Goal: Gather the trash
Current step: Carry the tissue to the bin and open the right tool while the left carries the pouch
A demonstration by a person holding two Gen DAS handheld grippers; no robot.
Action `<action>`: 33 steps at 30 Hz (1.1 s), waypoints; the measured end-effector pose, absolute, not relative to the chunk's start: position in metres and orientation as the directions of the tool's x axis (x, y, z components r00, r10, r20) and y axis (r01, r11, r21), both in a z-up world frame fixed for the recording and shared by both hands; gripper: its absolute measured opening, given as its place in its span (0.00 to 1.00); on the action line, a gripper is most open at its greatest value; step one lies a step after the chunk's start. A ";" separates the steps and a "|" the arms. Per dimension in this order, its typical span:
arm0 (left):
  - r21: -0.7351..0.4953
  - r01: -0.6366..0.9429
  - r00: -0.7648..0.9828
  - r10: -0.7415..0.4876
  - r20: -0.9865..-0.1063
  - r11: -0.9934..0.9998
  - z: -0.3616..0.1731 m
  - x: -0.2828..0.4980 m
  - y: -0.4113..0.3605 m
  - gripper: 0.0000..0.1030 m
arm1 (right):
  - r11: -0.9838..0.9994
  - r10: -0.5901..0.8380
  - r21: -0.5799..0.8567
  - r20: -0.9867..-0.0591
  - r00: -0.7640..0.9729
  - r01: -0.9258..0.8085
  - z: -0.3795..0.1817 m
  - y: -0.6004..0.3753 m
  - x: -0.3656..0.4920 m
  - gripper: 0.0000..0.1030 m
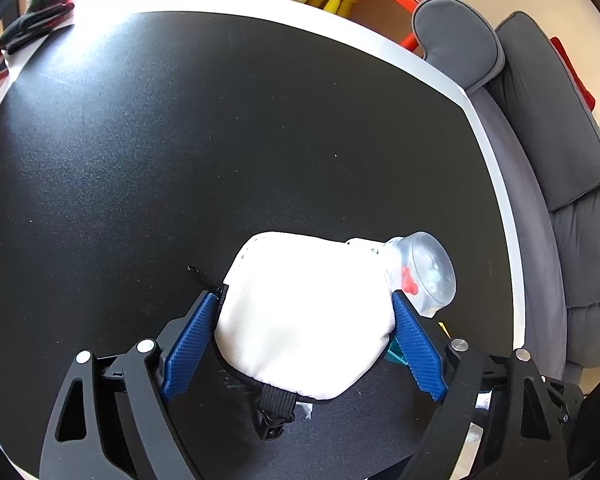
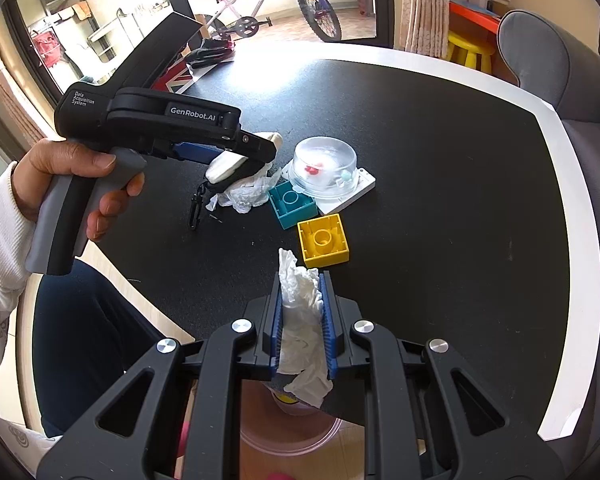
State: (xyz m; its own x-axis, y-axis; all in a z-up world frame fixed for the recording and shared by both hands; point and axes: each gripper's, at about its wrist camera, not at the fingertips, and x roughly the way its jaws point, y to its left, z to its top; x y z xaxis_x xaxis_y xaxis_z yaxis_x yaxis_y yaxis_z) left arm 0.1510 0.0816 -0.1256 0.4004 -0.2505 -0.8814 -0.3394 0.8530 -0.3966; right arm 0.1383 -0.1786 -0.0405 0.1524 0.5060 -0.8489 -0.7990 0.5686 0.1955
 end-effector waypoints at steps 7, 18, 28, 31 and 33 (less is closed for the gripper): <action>-0.374 -0.301 0.454 -0.214 -0.865 0.877 -0.109 0.138 0.081 0.80 | 0.570 0.510 0.194 -0.845 0.159 -0.798 -0.038 -0.178 0.139 0.16; -0.292 -0.214 0.551 -0.131 -0.824 0.932 -0.064 0.109 0.070 0.80 | 0.562 0.529 0.187 -0.830 0.175 -0.806 -0.023 -0.177 0.134 0.16; -0.203 -0.125 0.611 -0.086 -0.787 0.971 -0.039 0.060 0.035 0.80 | 0.553 0.544 0.175 -0.817 0.193 -0.815 -0.012 -0.189 0.115 0.16; -0.185 -0.098 0.638 -0.081 -0.766 0.978 -0.031 0.038 0.022 0.80 | 0.549 0.546 0.167 -0.813 0.201 -0.819 -0.009 -0.195 0.105 0.16; -0.175 -0.083 0.649 -0.081 -0.757 0.981 -0.030 0.027 0.017 0.80 | 0.546 0.550 0.167 -0.811 0.200 -0.821 -0.007 -0.201 0.096 0.16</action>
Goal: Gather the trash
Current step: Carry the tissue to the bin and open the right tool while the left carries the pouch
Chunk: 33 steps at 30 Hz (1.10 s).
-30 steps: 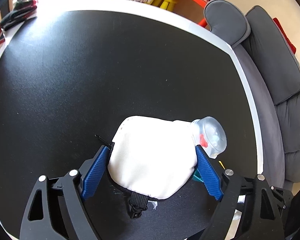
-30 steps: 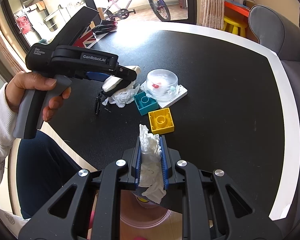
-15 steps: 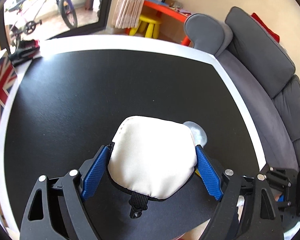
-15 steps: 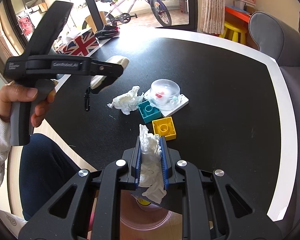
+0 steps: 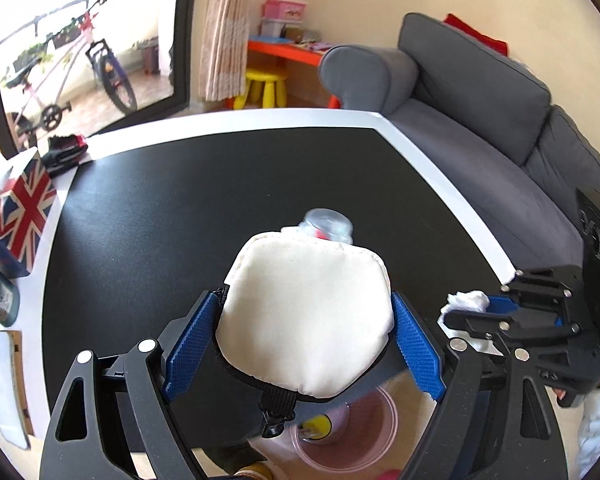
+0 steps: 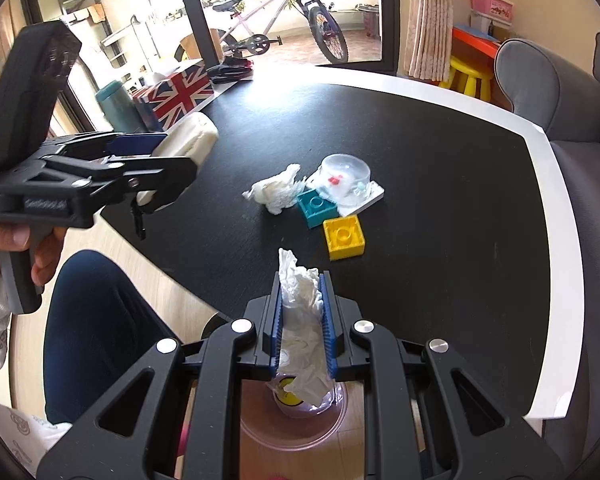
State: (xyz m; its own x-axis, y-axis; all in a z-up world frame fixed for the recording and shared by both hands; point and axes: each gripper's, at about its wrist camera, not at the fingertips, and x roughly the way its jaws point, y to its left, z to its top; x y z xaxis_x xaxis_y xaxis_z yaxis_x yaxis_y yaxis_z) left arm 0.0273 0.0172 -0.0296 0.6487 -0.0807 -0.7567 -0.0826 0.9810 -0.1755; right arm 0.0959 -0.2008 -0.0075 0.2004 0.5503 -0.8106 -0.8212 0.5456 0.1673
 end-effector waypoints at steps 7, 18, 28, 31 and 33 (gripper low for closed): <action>-0.171 -0.048 0.671 -0.095 -0.736 0.984 -0.028 -0.009 -0.004 0.80 | 0.534 0.574 0.175 -0.794 0.202 -0.827 -0.002 -0.221 0.067 0.16; -0.173 -0.006 0.653 -0.127 -0.747 0.985 -0.056 -0.054 -0.039 0.80 | 0.516 0.567 0.197 -0.808 0.161 -0.834 -0.024 -0.243 0.026 0.16; -0.214 0.006 0.609 -0.173 -0.774 0.977 -0.088 -0.069 -0.053 0.80 | 0.533 0.526 0.245 -0.846 0.090 -0.810 -0.076 -0.252 0.014 0.16; -0.218 0.013 0.600 -0.182 -0.779 0.976 -0.092 -0.070 -0.058 0.80 | 0.534 0.529 0.251 -0.844 0.087 -0.807 -0.078 -0.254 0.015 0.16; -0.219 0.014 0.598 -0.183 -0.780 0.976 -0.093 -0.070 -0.058 0.80 | 0.532 0.531 0.250 -0.843 0.089 -0.809 -0.078 -0.255 0.015 0.19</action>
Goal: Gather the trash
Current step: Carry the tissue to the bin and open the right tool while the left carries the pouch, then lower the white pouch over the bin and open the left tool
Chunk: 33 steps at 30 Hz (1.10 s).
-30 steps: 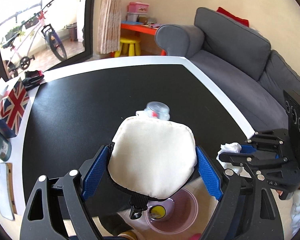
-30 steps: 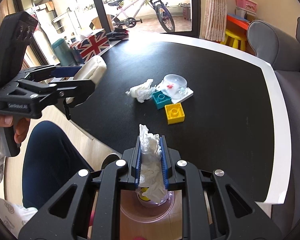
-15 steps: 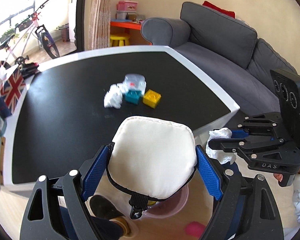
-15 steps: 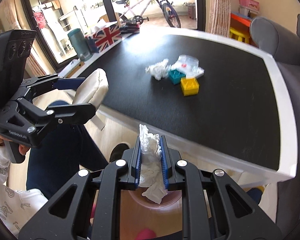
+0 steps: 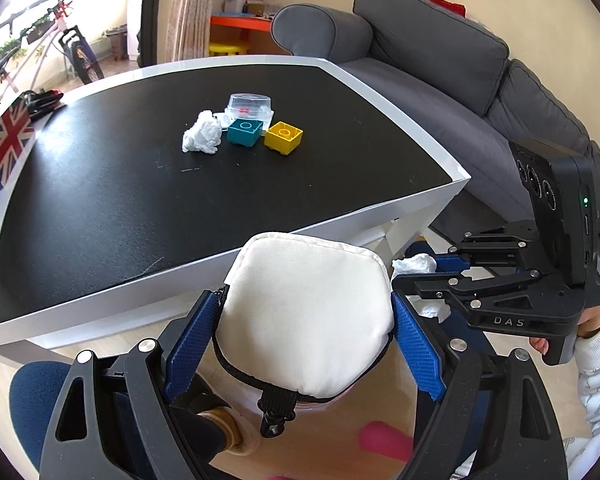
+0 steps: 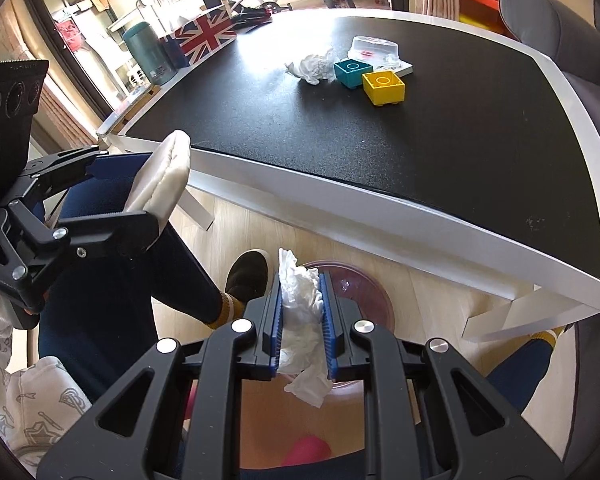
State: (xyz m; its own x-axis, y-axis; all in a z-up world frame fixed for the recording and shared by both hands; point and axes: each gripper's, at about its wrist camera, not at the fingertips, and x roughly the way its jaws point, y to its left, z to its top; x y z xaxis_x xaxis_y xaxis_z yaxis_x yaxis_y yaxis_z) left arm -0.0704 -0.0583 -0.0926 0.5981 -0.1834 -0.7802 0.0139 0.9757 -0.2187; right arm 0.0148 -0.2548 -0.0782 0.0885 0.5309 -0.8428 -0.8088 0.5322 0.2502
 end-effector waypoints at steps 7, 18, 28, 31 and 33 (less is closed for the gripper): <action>-0.217 0.022 0.595 -0.187 -0.782 0.976 -0.092 -0.068 -0.060 0.80 | 0.541 0.546 0.258 -0.831 0.102 -0.800 -0.077 -0.261 0.017 0.81; -0.217 0.032 0.578 -0.195 -0.793 0.976 -0.098 -0.068 -0.064 0.80 | 0.575 0.527 0.237 -0.839 0.134 -0.783 -0.073 -0.264 0.022 0.91; -0.221 0.045 0.554 -0.208 -0.806 0.974 -0.106 -0.067 -0.069 0.80 | 0.594 0.525 0.226 -0.836 0.160 -0.772 -0.064 -0.275 0.024 0.92; -0.224 0.053 0.544 -0.216 -0.811 0.973 -0.109 -0.067 -0.072 0.80 | 0.600 0.526 0.224 -0.833 0.168 -0.768 -0.061 -0.280 0.025 0.92; -0.224 0.057 0.541 -0.219 -0.812 0.973 -0.110 -0.066 -0.074 0.80 | 0.603 0.529 0.223 -0.830 0.175 -0.766 -0.059 -0.284 0.026 0.92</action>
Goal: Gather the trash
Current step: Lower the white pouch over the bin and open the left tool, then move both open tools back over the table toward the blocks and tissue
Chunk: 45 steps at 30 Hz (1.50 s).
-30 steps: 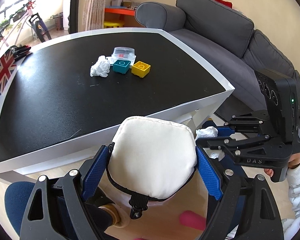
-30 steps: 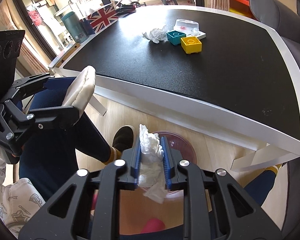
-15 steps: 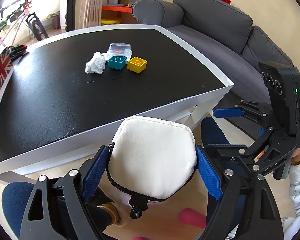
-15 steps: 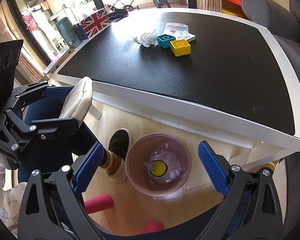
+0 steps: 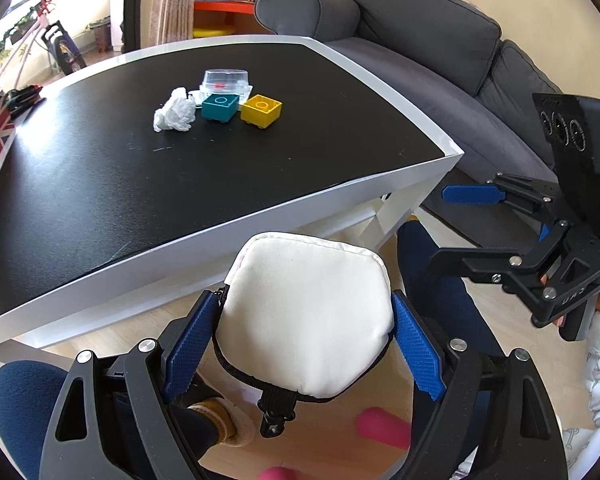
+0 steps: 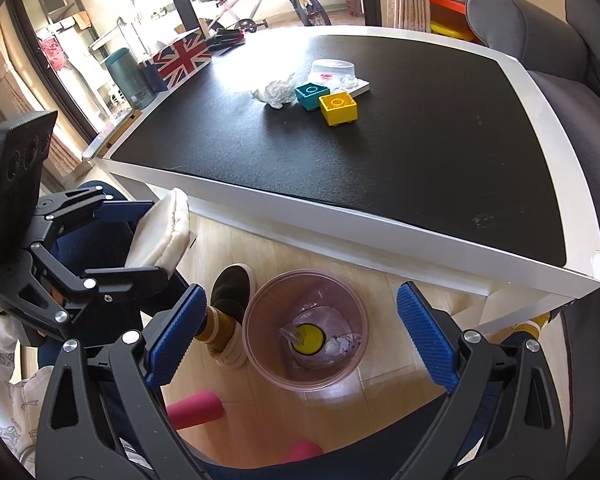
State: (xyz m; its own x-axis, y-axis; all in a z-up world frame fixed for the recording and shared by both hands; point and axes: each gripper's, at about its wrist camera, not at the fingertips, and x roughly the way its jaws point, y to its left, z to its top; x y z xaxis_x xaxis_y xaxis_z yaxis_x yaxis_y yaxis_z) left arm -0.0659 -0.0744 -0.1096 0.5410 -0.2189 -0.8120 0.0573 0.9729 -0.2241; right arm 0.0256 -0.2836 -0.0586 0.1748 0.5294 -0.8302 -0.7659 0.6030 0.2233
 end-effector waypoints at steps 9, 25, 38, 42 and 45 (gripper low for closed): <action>-0.228 0.063 0.538 -0.225 -0.813 0.972 -0.109 -0.058 -0.081 0.91 | 0.623 0.534 0.231 -0.824 0.191 -0.747 -0.054 -0.298 0.031 0.92; -0.221 0.039 0.535 -0.208 -0.819 0.974 -0.107 -0.057 -0.078 0.93 | 0.621 0.541 0.241 -0.821 0.185 -0.746 -0.056 -0.297 0.030 0.92; -0.221 0.007 0.556 -0.188 -0.810 0.975 -0.103 -0.053 -0.061 0.93 | 0.609 0.543 0.234 -0.819 0.183 -0.757 -0.055 -0.288 0.034 0.92; -0.209 -0.010 0.569 -0.167 -0.805 0.978 -0.097 -0.049 -0.050 0.93 | 0.601 0.547 0.229 -0.817 0.185 -0.766 -0.051 -0.279 0.042 0.92; -0.204 -0.022 0.581 -0.154 -0.800 0.979 -0.092 -0.044 -0.041 0.93 | 0.593 0.547 0.219 -0.816 0.188 -0.774 -0.046 -0.271 0.051 0.92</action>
